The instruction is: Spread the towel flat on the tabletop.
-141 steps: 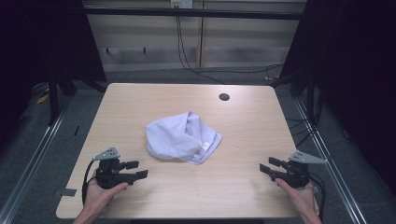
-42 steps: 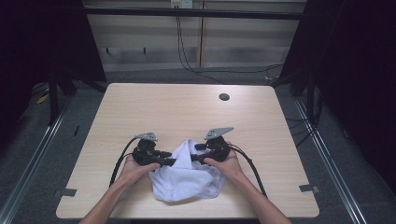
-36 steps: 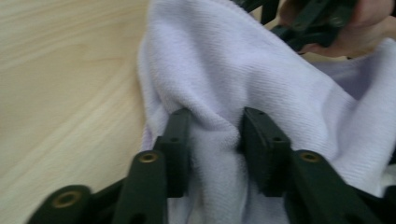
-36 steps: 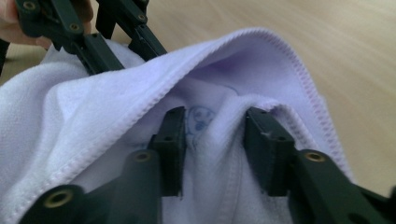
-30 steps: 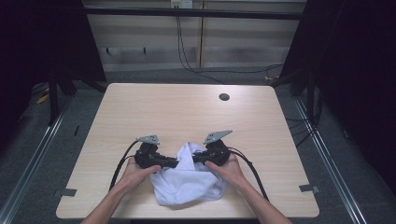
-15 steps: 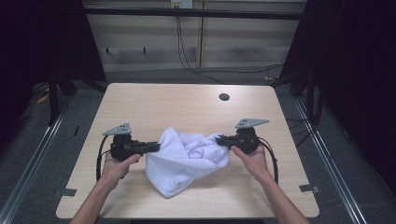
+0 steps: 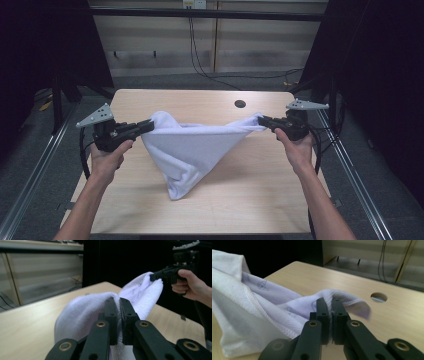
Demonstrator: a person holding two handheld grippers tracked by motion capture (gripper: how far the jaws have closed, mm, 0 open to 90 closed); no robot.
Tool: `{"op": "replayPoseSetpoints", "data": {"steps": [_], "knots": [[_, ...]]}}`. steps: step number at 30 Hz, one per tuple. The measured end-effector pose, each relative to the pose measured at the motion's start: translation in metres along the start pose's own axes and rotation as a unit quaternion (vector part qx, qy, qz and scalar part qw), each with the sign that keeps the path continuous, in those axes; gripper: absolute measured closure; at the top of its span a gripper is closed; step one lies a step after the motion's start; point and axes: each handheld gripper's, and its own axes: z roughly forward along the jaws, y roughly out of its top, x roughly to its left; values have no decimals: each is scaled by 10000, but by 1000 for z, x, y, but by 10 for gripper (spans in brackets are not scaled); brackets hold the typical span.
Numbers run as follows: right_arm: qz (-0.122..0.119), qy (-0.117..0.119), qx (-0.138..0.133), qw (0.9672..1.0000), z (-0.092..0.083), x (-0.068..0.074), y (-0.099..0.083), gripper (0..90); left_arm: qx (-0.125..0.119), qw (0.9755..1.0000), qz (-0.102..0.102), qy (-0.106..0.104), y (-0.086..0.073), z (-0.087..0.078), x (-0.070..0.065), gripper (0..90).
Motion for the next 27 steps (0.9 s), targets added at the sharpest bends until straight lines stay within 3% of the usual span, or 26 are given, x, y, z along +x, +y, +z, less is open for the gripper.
{"op": "replayPoseSetpoints", "data": {"steps": [2, 4, 6, 10, 12, 13, 14, 15, 17, 18, 19, 20, 21, 22, 23, 24, 25, 26, 27], "knots": [[158, -52, -123, 9998, 5, -6, 14, 868, -239, 9996, -69, 159, 12, 9, 1, 862], [188, -110, -119, 9997, 8, -9, 18, 868, -257, 9995, -102, 160, 14, 11, 3, 862], [353, -126, -179, 9991, 13, -19, 29, 868, -201, 9990, -78, 388, 27, 17, 14, 862], [299, -199, -190, 9992, 18, -21, 46, 868, -249, 9982, -26, 544, 44, 20, 22, 861], [216, -285, -410, 9985, 16, -19, 72, 868, -413, 9974, 40, 596, 62, 19, 24, 862], [216, -309, -529, 9979, 15, -19, 79, 868, -574, 9965, 185, 581, 77, 15, 19, 861], [216, -309, -529, 9979, 15, -19, 79, 868, -574, 9965, 185, 581, 77, 15, 19, 861], [205, -353, -672, 9969, 11, -19, 90, 868, -702, 9954, 385, 518, 89, 10, 7, 861], [125, -355, -881, 9954, 2, -17, 98, 868, -866, 9932, 639, 452, 98, 1, -10, 861], [125, -355, -881, 9954, 2, -17, 98, 868, -866, 9932, 639, 452, 98, 1, -10, 861], [53, -251, -1144, 9931, -11, -13, 98, 868, -877, 9929, 733, 341, 98, -3, -16, 861], [53, -251, -1144, 9931, -11, -13, 98, 868, -824, 9928, 828, 279, 95, -7, -22, 861], [-23, -211, -1131, 9934, -20, -9, 87, 868, -604, 9937, 920, 228, 81, -9, -32, 860], [-116, -199, -1039, 9943, -23, -7, 77, 868, -527, 9945, 895, 113, 73, -10, -34, 860], [-116, -213, -935, 9953, -25, -6, 68, 868, -414, 9964, 746, -8, 55, -11, -37, 860], [-116, -213, -935, 9953, -25, -6, 68, 868, -414, 9964, 746, -8, 55, -11, -37, 859], [-119, -175, -666, 9976, -29, -3, 34, 868, -136, 9983, 530, -207, 22, -9, -40, 859], [-119, -175, -666, 9976, -29, -3, 34, 868, -136, 9983, 530, -207, 22, -9, -40, 858], [26, -130, -439, 9989, -32, -1, -1, 868, 40, 9989, 415, -233, 4, -7, -42, 858]]}}
